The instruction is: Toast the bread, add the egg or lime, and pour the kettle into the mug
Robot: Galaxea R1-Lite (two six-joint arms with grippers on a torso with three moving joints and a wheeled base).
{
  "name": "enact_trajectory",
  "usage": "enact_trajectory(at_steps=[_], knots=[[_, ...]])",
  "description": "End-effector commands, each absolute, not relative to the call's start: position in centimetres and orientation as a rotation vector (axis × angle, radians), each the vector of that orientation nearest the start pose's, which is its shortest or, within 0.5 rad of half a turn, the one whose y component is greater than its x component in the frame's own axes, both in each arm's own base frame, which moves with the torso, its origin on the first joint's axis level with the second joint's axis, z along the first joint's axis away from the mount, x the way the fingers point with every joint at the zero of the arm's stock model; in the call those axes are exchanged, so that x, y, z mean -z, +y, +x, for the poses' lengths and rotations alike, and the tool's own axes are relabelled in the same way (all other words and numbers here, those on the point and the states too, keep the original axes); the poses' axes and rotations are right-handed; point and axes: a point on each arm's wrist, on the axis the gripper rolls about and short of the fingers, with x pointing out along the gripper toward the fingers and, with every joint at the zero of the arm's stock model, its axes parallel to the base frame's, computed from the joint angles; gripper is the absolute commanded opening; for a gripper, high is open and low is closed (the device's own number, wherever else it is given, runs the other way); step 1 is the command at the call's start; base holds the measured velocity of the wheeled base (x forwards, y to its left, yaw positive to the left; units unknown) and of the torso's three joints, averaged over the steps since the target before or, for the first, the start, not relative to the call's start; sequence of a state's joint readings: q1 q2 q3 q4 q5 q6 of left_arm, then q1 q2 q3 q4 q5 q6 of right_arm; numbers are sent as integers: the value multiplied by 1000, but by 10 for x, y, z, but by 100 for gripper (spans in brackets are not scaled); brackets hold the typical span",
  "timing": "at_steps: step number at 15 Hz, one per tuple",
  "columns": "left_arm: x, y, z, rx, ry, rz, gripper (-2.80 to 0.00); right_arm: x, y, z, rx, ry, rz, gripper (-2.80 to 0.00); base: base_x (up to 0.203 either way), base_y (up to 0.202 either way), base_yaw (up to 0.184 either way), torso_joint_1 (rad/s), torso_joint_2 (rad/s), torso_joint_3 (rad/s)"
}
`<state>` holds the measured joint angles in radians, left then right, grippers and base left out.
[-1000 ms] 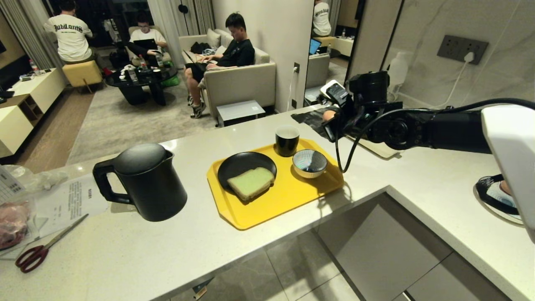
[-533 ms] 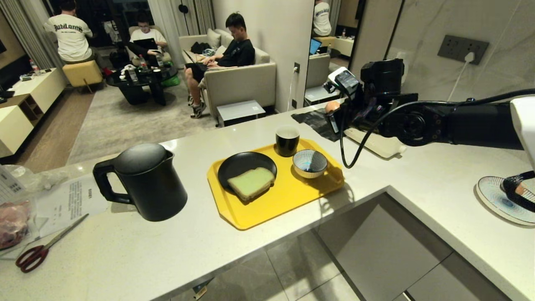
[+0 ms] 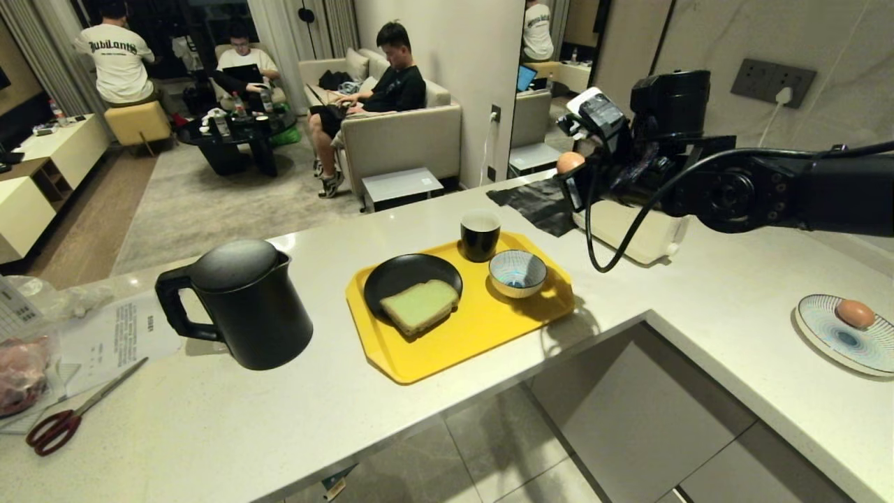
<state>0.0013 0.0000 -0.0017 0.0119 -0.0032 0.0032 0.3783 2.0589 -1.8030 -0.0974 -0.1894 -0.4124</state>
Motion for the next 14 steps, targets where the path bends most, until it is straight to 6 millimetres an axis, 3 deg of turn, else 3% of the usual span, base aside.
enact_trajectory(at_steps=[1,12,14], knots=[[-75,0,-23,2,8,3,-280,-289,152,392,-213,89,-452,-280,0,0,0,0,0,0],[-75,0,-23,2,8,3,-280,-298,148,384,-208,72,-447,-280,0,0,0,0,0,0],[-75,0,-23,2,7,6,-280,-299,148,384,-207,69,-446,-280,119,0,-4,-18,-7,0]])
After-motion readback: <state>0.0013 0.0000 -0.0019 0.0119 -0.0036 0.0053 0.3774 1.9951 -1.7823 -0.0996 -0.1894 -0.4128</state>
